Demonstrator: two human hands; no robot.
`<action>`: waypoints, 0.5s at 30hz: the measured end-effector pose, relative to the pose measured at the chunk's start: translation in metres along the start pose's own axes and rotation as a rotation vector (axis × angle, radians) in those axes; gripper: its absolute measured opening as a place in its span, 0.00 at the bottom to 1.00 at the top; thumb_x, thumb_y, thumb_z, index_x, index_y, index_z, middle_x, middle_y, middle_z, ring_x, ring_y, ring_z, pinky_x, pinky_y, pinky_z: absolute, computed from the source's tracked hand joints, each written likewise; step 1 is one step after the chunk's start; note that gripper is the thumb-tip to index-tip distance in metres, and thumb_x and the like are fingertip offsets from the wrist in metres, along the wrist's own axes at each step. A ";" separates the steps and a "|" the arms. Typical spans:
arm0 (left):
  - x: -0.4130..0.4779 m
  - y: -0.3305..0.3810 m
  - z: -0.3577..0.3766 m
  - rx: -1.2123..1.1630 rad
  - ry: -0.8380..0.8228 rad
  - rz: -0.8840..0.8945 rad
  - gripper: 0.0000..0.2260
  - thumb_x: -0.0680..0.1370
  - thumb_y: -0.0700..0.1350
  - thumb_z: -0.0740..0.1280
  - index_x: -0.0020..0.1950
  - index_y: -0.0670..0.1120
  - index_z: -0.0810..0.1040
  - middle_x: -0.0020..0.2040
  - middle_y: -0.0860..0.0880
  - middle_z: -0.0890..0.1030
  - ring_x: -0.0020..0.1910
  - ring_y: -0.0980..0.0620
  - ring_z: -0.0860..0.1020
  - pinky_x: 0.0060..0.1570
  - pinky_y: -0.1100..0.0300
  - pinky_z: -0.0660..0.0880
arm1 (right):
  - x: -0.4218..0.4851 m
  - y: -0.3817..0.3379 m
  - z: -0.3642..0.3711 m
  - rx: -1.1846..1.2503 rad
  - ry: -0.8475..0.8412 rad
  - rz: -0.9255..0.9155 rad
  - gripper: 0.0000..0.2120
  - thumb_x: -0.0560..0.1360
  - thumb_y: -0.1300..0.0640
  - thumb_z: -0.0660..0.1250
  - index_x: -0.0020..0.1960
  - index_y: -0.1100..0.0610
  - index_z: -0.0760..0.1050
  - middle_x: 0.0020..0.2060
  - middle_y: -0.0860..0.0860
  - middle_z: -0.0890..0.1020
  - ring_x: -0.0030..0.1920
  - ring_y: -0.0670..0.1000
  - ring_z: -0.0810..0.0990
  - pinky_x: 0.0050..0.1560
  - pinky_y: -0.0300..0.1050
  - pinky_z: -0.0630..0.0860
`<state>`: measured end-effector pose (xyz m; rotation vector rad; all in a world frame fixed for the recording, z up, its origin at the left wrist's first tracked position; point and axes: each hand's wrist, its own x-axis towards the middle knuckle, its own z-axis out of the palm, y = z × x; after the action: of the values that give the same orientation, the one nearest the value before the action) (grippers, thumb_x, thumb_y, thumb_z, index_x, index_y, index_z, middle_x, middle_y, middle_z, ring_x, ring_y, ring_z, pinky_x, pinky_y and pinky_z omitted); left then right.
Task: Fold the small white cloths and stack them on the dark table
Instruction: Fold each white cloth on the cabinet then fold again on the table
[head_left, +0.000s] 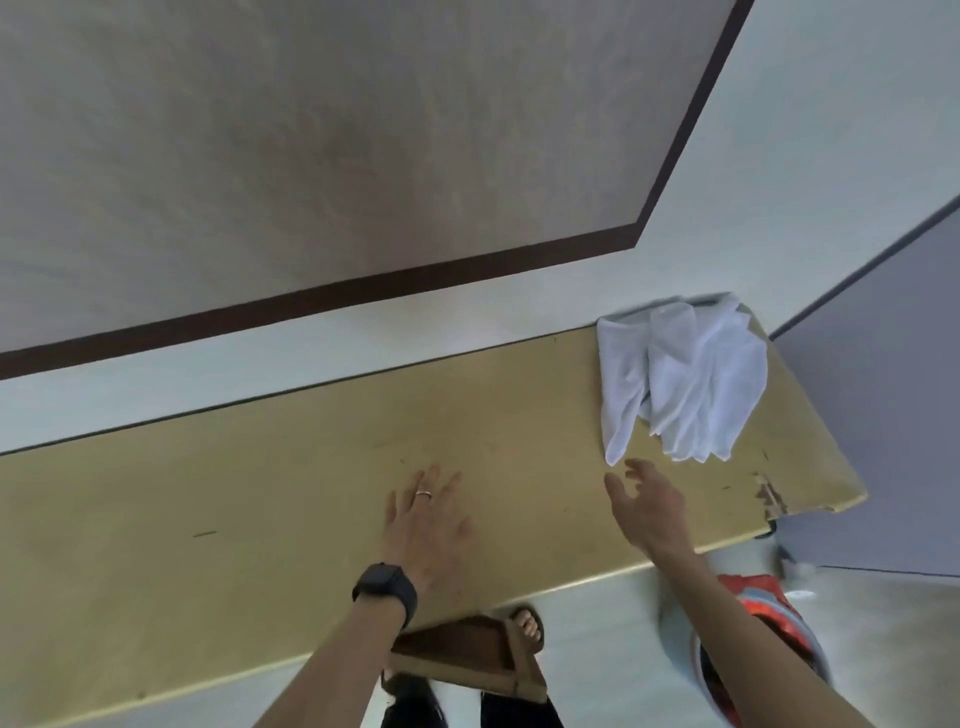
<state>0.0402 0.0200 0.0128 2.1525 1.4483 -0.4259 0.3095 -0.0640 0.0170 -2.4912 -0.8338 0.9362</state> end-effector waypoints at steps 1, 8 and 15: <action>0.012 -0.001 0.008 0.000 -0.011 -0.004 0.29 0.82 0.60 0.54 0.80 0.60 0.45 0.81 0.54 0.42 0.80 0.49 0.44 0.78 0.44 0.43 | 0.017 0.000 0.006 0.013 0.010 0.015 0.23 0.78 0.45 0.65 0.68 0.57 0.72 0.60 0.53 0.81 0.61 0.56 0.78 0.62 0.51 0.71; 0.053 -0.017 0.061 0.075 -0.048 -0.020 0.29 0.81 0.65 0.45 0.77 0.64 0.33 0.76 0.56 0.26 0.77 0.49 0.30 0.73 0.39 0.31 | 0.078 0.000 0.046 -0.069 0.089 0.077 0.20 0.77 0.40 0.64 0.60 0.54 0.73 0.58 0.53 0.74 0.60 0.57 0.73 0.54 0.53 0.71; 0.058 -0.026 0.071 0.061 -0.098 0.002 0.28 0.80 0.67 0.41 0.75 0.66 0.28 0.74 0.59 0.22 0.74 0.51 0.24 0.71 0.38 0.27 | 0.081 -0.007 0.055 -0.180 0.156 -0.047 0.09 0.81 0.52 0.58 0.54 0.56 0.72 0.54 0.58 0.77 0.57 0.60 0.68 0.53 0.54 0.67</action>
<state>0.0395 0.0316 -0.0819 2.1491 1.3955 -0.5732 0.3186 -0.0006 -0.0577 -2.6429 -0.9571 0.6680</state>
